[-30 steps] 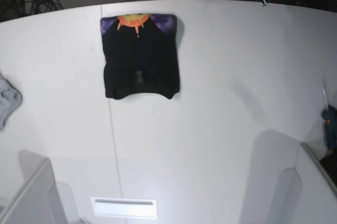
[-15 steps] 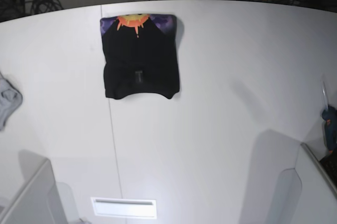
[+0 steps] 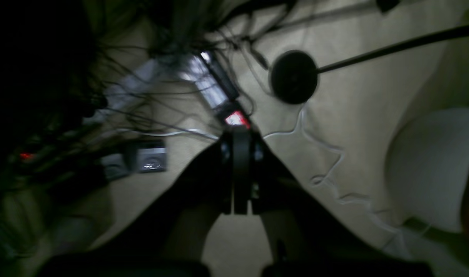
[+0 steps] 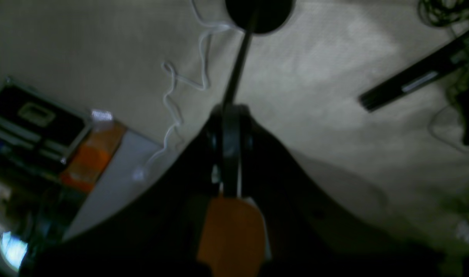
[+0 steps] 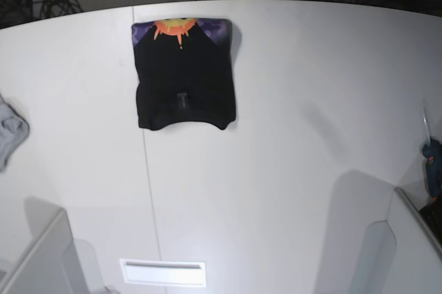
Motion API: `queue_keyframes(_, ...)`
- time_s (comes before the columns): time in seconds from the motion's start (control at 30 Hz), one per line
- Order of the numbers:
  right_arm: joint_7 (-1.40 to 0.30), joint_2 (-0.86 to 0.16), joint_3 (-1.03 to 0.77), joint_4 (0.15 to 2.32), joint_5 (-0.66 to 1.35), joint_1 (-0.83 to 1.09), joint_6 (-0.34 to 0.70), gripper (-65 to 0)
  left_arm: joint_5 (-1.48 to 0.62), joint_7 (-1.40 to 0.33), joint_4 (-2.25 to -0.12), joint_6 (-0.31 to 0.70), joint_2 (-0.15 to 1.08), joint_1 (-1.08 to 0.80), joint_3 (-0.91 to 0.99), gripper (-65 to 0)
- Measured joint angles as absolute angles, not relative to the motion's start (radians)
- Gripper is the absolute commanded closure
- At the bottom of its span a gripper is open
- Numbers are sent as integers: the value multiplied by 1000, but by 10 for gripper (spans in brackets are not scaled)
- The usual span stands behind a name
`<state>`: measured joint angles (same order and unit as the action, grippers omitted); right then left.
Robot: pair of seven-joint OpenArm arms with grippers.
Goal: Fold the T-shirt properly
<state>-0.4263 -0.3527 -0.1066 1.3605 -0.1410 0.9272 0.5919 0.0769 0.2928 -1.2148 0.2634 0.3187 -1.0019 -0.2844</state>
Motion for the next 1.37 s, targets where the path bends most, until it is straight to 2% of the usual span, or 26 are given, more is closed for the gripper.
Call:
queue_keyframes(0.13,-359,-384,31,1193,-139,862,572,0,78,293,-1072,259,262,-933,-288,0)
queue_keyframes(0.3,-312,-368,115,988,-138,731,572,0,77,293,-869,262,203,-816,-289,0)
queue_keyframes(0.57,-202,-247,134,675,-139,566,557,0,76,292,-448,261,151,-529,-301,0)
queue_keyframes(0.63,-164,-220,133,588,-133,533,501,0,75,303,-373,261,148,-475,-301,0)
queue_keyframes(0.7,-140,-197,136,491,-140,488,379,0,79,302,-315,261,145,-429,-301,0)
queue_keyframes(0.77,-58,-179,135,401,-140,444,315,0,82,297,-263,262,140,-385,-301,0)
queue_keyframes(0.93,104,-117,110,227,-139,359,215,0,82,299,-146,262,139,-271,-301,0)
queue_keyframes(1.07,211,-60,4,169,-139,322,145,0,74,303,-106,261,142,-213,-291,0)
queue_keyframes(1.37,253,4,-18,166,-139,323,146,0,75,314,-147,262,147,-228,-291,0)
